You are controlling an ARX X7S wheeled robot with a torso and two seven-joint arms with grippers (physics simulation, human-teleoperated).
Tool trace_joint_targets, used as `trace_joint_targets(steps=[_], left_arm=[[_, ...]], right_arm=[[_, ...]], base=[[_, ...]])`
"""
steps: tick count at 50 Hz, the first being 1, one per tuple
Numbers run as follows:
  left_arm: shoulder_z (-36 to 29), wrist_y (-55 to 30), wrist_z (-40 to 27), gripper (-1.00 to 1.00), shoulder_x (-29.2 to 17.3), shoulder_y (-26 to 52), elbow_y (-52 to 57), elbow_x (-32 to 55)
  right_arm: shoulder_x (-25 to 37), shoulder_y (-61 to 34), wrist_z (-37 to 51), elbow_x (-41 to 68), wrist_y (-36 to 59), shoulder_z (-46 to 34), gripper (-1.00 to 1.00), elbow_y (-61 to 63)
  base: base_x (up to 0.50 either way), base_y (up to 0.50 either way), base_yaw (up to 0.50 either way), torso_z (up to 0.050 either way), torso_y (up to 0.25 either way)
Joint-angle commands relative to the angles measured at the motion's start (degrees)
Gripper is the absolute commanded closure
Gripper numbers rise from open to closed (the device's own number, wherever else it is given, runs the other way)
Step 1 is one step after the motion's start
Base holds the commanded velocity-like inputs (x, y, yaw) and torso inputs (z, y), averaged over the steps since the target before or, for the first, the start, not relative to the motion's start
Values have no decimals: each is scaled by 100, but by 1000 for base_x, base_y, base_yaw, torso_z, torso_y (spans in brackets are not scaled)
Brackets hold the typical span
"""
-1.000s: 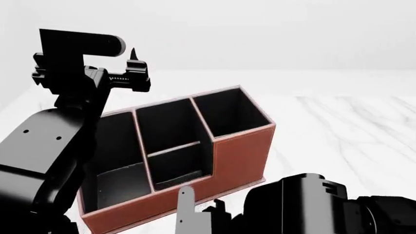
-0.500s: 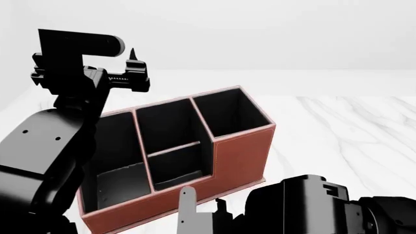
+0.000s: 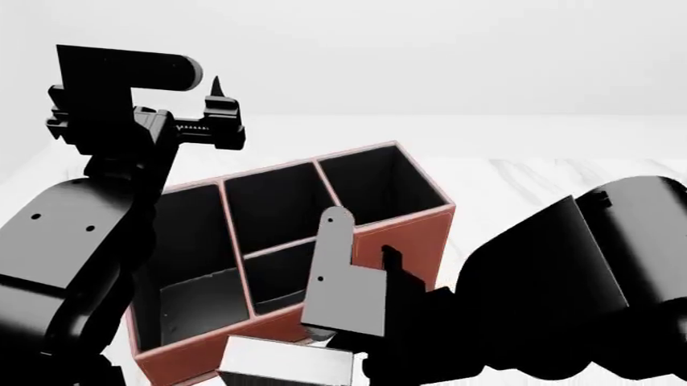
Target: Pick up the book and place it in the right compartment of the caddy.
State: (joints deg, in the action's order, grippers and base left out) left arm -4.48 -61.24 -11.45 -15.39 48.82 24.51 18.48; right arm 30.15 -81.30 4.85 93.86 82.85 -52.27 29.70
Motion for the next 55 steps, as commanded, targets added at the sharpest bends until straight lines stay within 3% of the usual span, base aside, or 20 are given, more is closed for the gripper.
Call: trace_joint_targets(steps=[1,11,19,26,34,49,55], left_arm=[[-11,5,-21,-100,-22,0,4,20],[-28,18,-38,-100,-36,10,-15,32],[-48,4,-60,-100,-42,30,-12,42],[-54,9,-75,-100,-42,29,-4,59],[-76,64,-86,-100,-60,-8,-38,53],[-110,129,-104,-100,-70,-38,-93,65],[-119,152,-108,-100,-72,-36,-123,73]], right_arm=[[156,-471,734,995,-68,251,100,-129],[437,-1544,1570,1657,-295,114,100,-1478],[527,-2502,2920,2233,-543,-449,100,-3423],[385,-2873,3105,2190,-499,-631,100,-4105],[-255,-3493,2308,1149,-553,-867,100,-5681],[-2369,-3892,-954,-1438,-1348,-2591,100,-9108],[-2968,-3751,-1691,-1898,-1622,-2996,100,-10153]], base=[[0,0,0,0,0],[0,0,0,0,0],[0,0,0,0,1],[0,0,0,0,1],[0,0,0,0,0],[0,0,0,0,1],[0,0,0,0,0]])
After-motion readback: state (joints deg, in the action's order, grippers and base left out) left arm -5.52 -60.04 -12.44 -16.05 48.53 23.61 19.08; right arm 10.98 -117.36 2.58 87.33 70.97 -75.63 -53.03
